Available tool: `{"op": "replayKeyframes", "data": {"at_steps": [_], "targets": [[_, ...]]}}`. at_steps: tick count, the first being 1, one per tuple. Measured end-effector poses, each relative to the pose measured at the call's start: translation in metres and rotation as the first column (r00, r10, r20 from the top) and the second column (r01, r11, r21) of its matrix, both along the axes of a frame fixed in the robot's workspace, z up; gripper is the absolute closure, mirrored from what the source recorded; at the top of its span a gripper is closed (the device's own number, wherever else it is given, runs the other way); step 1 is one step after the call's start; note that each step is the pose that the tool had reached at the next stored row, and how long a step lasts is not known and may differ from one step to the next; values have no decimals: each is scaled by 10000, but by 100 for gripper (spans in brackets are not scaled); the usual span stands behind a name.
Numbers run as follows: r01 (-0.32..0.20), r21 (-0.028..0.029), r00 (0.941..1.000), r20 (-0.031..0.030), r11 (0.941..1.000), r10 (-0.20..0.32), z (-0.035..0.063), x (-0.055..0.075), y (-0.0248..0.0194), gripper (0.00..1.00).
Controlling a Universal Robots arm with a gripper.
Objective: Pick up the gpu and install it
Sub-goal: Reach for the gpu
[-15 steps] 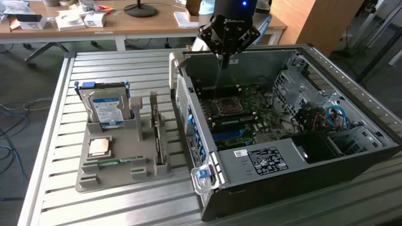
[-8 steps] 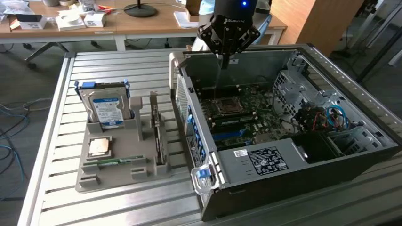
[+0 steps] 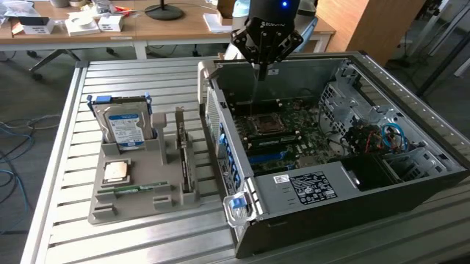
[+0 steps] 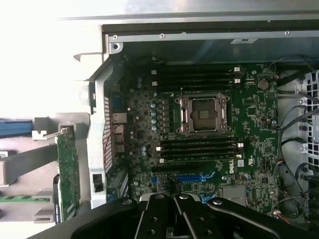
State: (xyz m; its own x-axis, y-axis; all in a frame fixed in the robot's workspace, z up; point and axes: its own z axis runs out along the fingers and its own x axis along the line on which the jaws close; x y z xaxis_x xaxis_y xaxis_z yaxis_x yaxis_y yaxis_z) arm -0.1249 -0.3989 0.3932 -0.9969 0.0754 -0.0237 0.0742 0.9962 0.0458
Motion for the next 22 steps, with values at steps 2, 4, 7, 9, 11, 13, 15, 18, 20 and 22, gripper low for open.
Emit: {"op": "replayKeyframes", "data": {"at_steps": [2,4,7,9,11,13,15,18,20,22], "targets": [[0,-1,10000,3,10000,0,0,-43,0,89],[-1,-2,10000,9,10000,1,0,-91,0,89],[-1,-2,10000,45,10000,1,-1,-182,0,89],[-1,-1,10000,82,10000,1,-2,-245,0,89],[-2,-2,9999,134,10000,2,-2,-323,0,89],[0,-1,9998,186,10000,0,-4,-397,0,89],[-1,-2,9998,223,10000,1,-6,-463,0,89],[1,-1,9997,264,10000,-1,-9,-547,0,89],[-1,-1,9996,284,10000,1,-12,-596,0,89],[-1,-1,9995,306,10000,1,-14,-655,0,89]]}}
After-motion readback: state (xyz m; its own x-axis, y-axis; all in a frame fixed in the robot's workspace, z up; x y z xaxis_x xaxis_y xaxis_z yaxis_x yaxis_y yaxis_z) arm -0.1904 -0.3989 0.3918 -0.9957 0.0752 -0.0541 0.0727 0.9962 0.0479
